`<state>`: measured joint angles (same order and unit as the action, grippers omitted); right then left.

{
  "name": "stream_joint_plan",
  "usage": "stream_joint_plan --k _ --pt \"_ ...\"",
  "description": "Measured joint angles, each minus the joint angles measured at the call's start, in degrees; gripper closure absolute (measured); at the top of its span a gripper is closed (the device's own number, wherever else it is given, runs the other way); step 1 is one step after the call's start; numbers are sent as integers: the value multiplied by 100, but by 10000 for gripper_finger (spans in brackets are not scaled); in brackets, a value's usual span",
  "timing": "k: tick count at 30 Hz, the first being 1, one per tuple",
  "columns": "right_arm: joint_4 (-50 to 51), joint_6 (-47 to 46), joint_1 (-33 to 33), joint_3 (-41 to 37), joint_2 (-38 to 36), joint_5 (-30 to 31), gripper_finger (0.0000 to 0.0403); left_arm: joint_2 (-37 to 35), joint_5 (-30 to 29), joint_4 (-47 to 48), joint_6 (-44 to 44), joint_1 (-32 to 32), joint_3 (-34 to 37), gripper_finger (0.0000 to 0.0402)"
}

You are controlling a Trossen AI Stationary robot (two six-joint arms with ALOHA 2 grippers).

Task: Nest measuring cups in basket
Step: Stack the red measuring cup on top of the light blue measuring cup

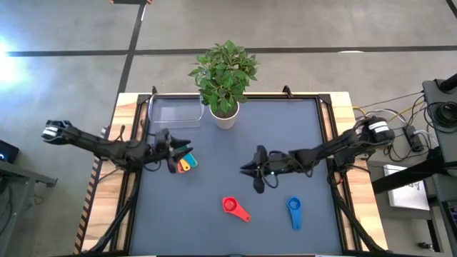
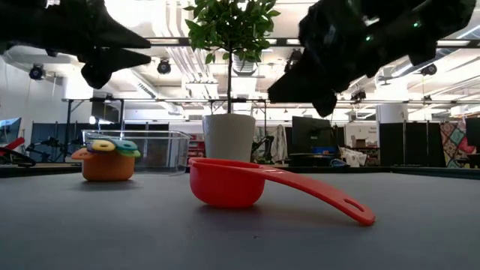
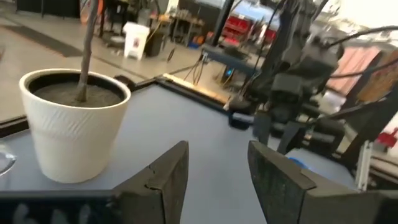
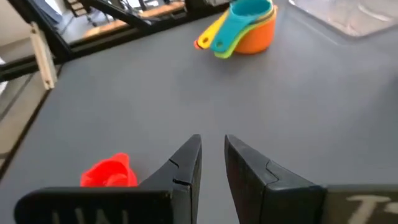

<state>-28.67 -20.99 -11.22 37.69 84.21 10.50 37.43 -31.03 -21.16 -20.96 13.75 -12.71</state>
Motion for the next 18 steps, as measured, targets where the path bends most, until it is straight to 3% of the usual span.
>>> stream_joint_plan --k 6,13,18 --pt "343 221 -3 634 614 -365 302 15 -2 -816 82 20 428 258" --pt "1632 366 -23 1636 1155 -496 218 38 2 -797 104 220 499 258" --pt "2540 360 -72 2243 1482 -557 192 50 4 -804 196 439 538 258"
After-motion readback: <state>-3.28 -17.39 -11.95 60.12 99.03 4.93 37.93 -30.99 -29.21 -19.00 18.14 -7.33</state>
